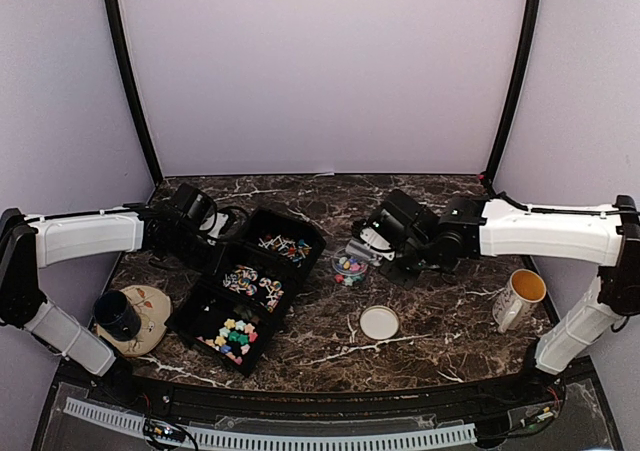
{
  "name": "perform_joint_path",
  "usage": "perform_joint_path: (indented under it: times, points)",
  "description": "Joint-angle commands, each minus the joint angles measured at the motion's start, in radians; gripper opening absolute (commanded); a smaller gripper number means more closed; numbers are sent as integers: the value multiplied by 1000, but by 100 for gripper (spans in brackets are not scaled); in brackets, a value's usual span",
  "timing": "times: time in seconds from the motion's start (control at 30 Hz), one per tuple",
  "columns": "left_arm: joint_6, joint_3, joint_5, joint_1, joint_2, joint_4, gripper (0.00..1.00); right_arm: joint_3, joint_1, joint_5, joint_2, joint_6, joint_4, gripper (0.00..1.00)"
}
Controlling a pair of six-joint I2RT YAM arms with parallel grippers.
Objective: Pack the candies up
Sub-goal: Place the fake candies in the packing box.
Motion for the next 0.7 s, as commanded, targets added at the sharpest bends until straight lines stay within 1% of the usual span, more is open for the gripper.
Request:
perform_joint_path:
  times: [0.0,0.43,0.67]
  points:
    - [-34,15,57,4,-59,72,0,62,-4,37,46,16,-107,0]
    - [-35,17,63,4,-49,70,0,210,10,49,163,-9,-271,0]
    - [-35,18,60,3,-47,70,0,278,27,92,214,-15,-341,0]
